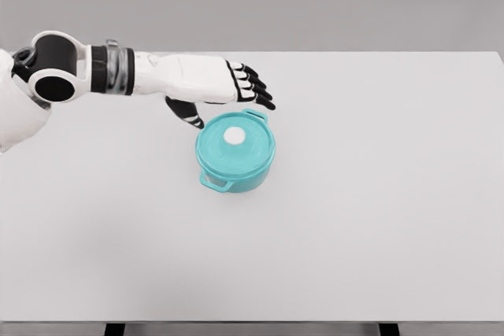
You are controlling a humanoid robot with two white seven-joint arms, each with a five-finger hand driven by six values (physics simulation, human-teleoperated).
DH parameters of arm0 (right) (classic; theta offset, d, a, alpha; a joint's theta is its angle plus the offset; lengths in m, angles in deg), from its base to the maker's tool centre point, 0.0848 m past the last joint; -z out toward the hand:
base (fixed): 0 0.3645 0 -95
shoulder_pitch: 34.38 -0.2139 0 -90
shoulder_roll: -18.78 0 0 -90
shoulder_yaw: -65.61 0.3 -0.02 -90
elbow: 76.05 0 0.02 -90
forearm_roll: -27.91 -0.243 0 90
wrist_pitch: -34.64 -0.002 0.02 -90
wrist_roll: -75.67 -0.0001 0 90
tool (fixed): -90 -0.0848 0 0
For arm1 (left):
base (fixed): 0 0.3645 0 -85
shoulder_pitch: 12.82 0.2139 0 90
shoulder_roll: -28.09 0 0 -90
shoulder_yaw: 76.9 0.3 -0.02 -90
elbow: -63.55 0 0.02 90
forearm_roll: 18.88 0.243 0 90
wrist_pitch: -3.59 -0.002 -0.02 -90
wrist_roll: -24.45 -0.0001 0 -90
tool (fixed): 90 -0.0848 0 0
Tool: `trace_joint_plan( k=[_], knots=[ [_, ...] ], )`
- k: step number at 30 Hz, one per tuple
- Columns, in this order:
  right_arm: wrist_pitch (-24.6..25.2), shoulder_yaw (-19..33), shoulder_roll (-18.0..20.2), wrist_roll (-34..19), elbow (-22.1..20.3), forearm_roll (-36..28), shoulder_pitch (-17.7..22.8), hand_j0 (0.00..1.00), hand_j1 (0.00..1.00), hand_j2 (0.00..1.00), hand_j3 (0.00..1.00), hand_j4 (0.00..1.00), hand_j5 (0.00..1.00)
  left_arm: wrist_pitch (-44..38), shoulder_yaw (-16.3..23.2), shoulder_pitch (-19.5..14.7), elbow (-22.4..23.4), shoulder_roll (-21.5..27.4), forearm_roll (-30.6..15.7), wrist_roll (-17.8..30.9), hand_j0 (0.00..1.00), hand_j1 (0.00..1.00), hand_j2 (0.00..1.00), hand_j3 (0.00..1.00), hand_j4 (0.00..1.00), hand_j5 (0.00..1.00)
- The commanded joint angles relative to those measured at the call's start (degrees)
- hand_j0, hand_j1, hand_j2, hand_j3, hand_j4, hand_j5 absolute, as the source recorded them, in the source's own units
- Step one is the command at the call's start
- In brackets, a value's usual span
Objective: Open the lid of the pot with left arm
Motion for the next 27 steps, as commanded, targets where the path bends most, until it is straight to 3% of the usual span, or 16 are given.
trace_joint_plan(
  k=[1,6,11,27],
  knots=[
    [-0.01,-0.01,0.01,0.02,0.00,-0.02,0.00,1.00,1.00,1.00,1.00,1.00,1.00,-0.14,1.62,0.00,3.70,-1.89,1.30,-0.03,1.00,1.00,1.00,1.00,1.00,1.00],
    [-0.01,-0.01,0.01,0.02,0.00,-0.02,0.00,1.00,1.00,1.00,1.00,1.00,1.00,-0.14,5.31,-0.09,3.61,-2.77,1.39,-0.03,1.00,1.00,1.00,1.00,1.00,1.00],
    [-0.01,-0.01,0.01,0.02,0.00,-0.02,0.00,1.00,1.00,1.00,1.00,1.00,1.00,-0.14,5.93,-0.97,3.70,-2.86,1.65,-0.03,0.84,0.84,0.84,0.84,0.84,0.84],
    [-0.01,-0.01,0.01,0.02,0.00,-0.02,0.00,1.00,1.00,1.00,1.00,1.00,1.00,-0.14,7.86,-1.32,5.19,-3.04,2.97,-0.03,0.84,0.84,0.84,0.84,0.84,0.84]
  ],
)
